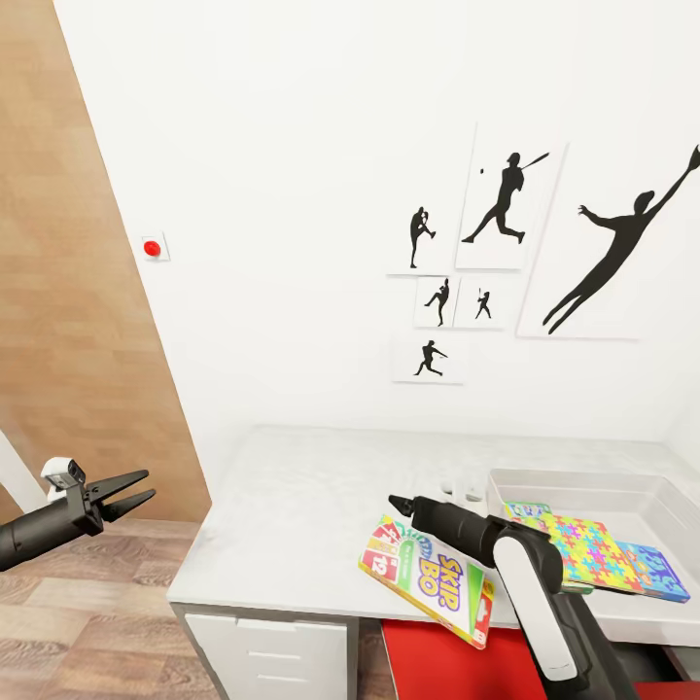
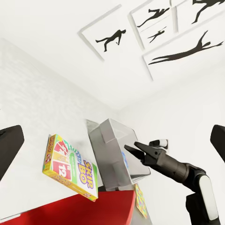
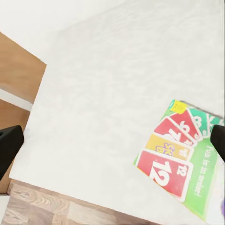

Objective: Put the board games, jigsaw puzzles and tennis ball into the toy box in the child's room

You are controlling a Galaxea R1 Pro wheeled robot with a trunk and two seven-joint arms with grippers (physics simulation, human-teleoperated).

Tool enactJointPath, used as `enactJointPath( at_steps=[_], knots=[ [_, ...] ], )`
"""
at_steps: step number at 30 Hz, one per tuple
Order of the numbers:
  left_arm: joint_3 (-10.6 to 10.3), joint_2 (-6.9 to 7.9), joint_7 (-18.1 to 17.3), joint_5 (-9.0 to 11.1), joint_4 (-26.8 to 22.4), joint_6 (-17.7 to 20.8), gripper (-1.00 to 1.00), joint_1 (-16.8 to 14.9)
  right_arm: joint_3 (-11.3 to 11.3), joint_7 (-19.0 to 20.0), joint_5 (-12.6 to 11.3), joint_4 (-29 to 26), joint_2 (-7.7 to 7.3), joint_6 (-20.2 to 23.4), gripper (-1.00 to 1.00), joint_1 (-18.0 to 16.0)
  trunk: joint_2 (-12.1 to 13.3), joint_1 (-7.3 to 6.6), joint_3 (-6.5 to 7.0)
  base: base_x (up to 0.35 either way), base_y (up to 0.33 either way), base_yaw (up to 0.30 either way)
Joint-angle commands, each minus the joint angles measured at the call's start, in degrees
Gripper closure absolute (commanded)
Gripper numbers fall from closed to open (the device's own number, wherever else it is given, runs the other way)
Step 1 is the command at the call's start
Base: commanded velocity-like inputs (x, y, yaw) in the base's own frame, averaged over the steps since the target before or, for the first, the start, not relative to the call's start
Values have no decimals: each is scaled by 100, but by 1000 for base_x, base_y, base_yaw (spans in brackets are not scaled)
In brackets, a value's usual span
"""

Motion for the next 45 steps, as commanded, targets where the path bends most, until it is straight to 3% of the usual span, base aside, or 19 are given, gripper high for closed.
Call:
enactJointPath(
  at_steps=[1, 6, 9, 18, 21, 25, 27, 29, 33, 36, 45],
  knots=[
    [2, 1, -18, -7, 1, 21, -100, -5, 1, -147, -65, -6, 18, 25, -100, -6, -13, 4, -13, 27, 30, 0],
    [2, 1, -9, -10, 1, 20, -100, -6, 58, -428, -71, -6, 127, 34, -100, -8, -13, 4, -13, 27, 12, 0],
    [21, 1, 25, -152, 3, 14, -100, -11, 183, -518, -71, -6, 179, 16, -100, -9, -13, 4, -13, 3, 1, 0],
    [178, 1, 34, -609, 1, 20, -100, -16, 212, -702, -66, 7, 303, -186, -100, -10, -13, 4, -13, 0, 0, 0],
    [187, 1, 45, -647, 1, 21, -100, -20, 212, -1101, -65, 12, 455, -187, -100, -192, -13, 4, -13, 0, 0, 0],
    [187, -6, 80, -702, 1, 14, -100, -29, 220, -2087, -108, 203, 579, -54, -100, -950, -13, 4, -13, 0, 0, 0],
    [189, -9, 118, -839, 1, 13, -100, -30, 232, -2688, -139, 542, 674, 99, -100, -1383, -13, 4, -13, 0, 0, 0],
    [192, -14, 132, -964, 1, 13, -100, -35, 235, -3053, -148, 883, 744, 191, -100, -1690, -13, 4, -13, 0, 0, 0],
    [189, -25, 143, -1107, 1, 12, -100, -42, 238, -3498, -159, 1632, 831, 258, -100, -2151, -13, 4, -13, 0, 0, 0],
    [188, -35, 146, -1137, 1, 12, -100, -45, 224, -3619, -162, 2117, 858, 256, -100, -2404, -13, 4, -13, 0, 0, 0],
    [187, -44, 147, -1158, 1, 12, -100, -48, 182, -3695, -163, 4255, 884, -8, -100, -3118, -13, 4, -13, 0, 0, 0]
  ],
)
